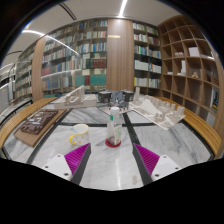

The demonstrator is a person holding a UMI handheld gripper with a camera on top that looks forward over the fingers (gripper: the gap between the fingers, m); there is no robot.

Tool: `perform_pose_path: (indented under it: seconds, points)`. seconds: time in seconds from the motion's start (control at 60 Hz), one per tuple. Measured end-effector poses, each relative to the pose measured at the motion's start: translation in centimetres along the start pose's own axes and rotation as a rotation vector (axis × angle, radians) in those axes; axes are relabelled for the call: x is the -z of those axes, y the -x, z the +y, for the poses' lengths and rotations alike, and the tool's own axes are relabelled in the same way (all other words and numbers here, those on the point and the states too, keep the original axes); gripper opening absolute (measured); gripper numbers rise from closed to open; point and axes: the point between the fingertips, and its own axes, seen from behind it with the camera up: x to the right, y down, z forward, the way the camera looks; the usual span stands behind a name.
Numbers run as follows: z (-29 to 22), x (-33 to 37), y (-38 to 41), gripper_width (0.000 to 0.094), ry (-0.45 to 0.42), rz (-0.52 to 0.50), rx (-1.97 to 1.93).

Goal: Pour water

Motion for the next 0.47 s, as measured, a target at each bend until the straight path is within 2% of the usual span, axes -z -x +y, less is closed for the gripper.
perform_pose_path:
  seconds: [0.2,0.467]
  points:
    - [0.7,5.9,1.4,0.0854,-0.007,0.0,0.024]
    - [0.5,8.1,1.2,0.0856,-0.022,0.013,0.011]
